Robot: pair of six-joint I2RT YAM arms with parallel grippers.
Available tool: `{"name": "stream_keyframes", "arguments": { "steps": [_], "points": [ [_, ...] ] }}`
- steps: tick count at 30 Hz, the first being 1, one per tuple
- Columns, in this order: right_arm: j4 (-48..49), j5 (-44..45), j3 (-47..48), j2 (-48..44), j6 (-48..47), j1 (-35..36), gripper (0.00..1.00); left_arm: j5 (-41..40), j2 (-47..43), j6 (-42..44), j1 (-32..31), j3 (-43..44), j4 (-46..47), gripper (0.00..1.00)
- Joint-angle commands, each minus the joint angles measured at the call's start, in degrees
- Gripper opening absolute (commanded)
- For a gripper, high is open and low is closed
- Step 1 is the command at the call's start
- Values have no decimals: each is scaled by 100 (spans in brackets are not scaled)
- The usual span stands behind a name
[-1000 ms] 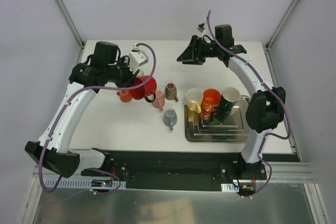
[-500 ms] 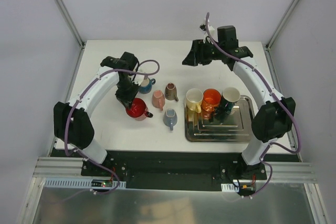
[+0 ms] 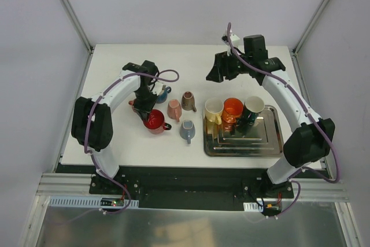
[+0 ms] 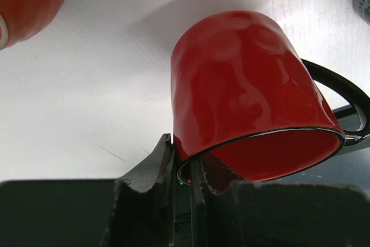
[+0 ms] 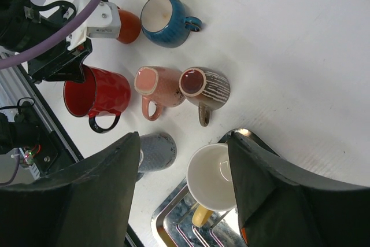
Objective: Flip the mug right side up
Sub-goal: Place the cup at the center of the board.
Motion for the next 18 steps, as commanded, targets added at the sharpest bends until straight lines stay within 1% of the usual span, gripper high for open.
{"name": "stream_keyframes", "arguments": {
  "steps": [1, 10, 18],
  "points": [
    [-56, -106, -79, -183, -223, 7, 68, 120, -16, -99, -41, 18, -85, 0],
    [-82, -265, 88, 80, -65, 7, 68, 120, 222, -2, -41, 62, -67, 0],
    [-109, -335, -26, 107, -65, 16, 69, 190, 406, 60, -41, 158, -50, 0]
  ]
}}
